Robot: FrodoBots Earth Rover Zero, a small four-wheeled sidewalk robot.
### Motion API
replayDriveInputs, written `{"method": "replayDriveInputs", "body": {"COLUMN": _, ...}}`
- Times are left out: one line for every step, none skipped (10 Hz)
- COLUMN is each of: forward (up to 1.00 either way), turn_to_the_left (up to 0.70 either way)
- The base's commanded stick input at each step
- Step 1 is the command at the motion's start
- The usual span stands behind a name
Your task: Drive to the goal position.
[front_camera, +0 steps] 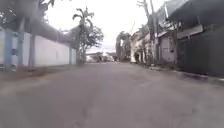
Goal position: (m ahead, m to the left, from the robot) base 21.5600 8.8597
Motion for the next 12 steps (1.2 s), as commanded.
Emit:
{"method": "replayDriveInputs", "body": {"forward": 1.0, "turn_to_the_left": 0.0}}
{"method": "replayDriveInputs", "body": {"forward": 1.0, "turn_to_the_left": 0.0}}
{"method": "replayDriveInputs", "body": {"forward": 1.0, "turn_to_the_left": 0.0}}
{"method": "replayDriveInputs", "body": {"forward": 1.0, "turn_to_the_left": 0.0}}
{"method": "replayDriveInputs", "body": {"forward": 1.0, "turn_to_the_left": 0.0}}
{"method": "replayDriveInputs", "body": {"forward": 1.0, "turn_to_the_left": 0.0}}
{"method": "replayDriveInputs", "body": {"forward": 1.0, "turn_to_the_left": 0.0}}
{"method": "replayDriveInputs", "body": {"forward": 1.0, "turn_to_the_left": 0.0}}
{"method": "replayDriveInputs", "body": {"forward": 1.0, "turn_to_the_left": 0.0}}
{"method": "replayDriveInputs", "body": {"forward": 1.0, "turn_to_the_left": 0.0}}
{"method": "replayDriveInputs", "body": {"forward": 1.0, "turn_to_the_left": 0.0}}
{"method": "replayDriveInputs", "body": {"forward": 1.0, "turn_to_the_left": 0.0}}
